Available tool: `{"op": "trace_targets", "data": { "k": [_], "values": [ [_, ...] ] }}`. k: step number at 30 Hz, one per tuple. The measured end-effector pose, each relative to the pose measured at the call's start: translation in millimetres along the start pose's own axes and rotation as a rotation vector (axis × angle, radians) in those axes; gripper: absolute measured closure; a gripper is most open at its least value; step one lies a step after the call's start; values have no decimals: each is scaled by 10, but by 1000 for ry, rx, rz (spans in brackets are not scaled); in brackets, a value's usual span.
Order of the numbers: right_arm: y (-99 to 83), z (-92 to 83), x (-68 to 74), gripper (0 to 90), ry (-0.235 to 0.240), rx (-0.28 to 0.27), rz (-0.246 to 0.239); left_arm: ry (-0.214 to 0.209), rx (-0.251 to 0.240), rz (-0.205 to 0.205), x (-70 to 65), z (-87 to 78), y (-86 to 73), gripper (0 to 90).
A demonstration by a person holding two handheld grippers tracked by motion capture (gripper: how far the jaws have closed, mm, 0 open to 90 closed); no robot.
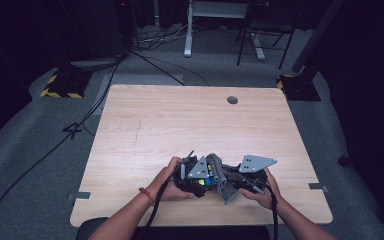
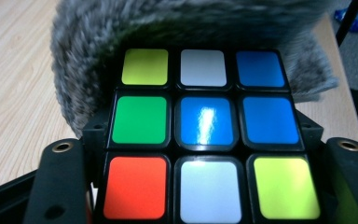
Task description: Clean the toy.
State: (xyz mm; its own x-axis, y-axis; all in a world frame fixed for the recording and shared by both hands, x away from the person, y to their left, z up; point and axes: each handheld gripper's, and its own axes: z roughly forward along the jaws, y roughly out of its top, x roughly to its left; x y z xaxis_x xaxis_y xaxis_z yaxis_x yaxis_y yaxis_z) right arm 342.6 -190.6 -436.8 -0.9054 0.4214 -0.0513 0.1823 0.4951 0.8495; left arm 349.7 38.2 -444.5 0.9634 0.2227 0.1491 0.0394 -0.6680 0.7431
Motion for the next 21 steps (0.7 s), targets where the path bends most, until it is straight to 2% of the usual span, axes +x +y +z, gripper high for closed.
{"op": "trace_targets", "data": {
  "k": [2, 5, 8, 11, 14, 16, 18, 21],
  "values": [
    [10, -5, 2, 777, 27, -24, 8, 6, 19, 6, -7, 25, 2, 331],
    [43, -13, 18, 776, 27, -29, -16, 0, 14, 3, -1, 27, -1, 332],
    [23, -2, -20, 775, 40, -28, 6, 2, 19, 4, 1, 27, -4, 332],
    [-34, 49, -72, 775, 37, 17, 15, 11, 4, 7, 11, -7, 3, 333],
    [-161, 138, -148, 774, 55, 76, 62, 19, -22, -5, 27, -57, 2, 333],
    [-257, 200, -188, 773, 68, 123, 85, 7, -52, -17, 41, -87, 3, 333],
    [-299, 209, -213, 772, 102, 112, 108, 12, -44, -5, 36, -81, 8, 333],
    [-239, 170, -191, 773, 103, 74, 97, 9, -23, -1, 21, -34, 0, 332]
  ]
}}
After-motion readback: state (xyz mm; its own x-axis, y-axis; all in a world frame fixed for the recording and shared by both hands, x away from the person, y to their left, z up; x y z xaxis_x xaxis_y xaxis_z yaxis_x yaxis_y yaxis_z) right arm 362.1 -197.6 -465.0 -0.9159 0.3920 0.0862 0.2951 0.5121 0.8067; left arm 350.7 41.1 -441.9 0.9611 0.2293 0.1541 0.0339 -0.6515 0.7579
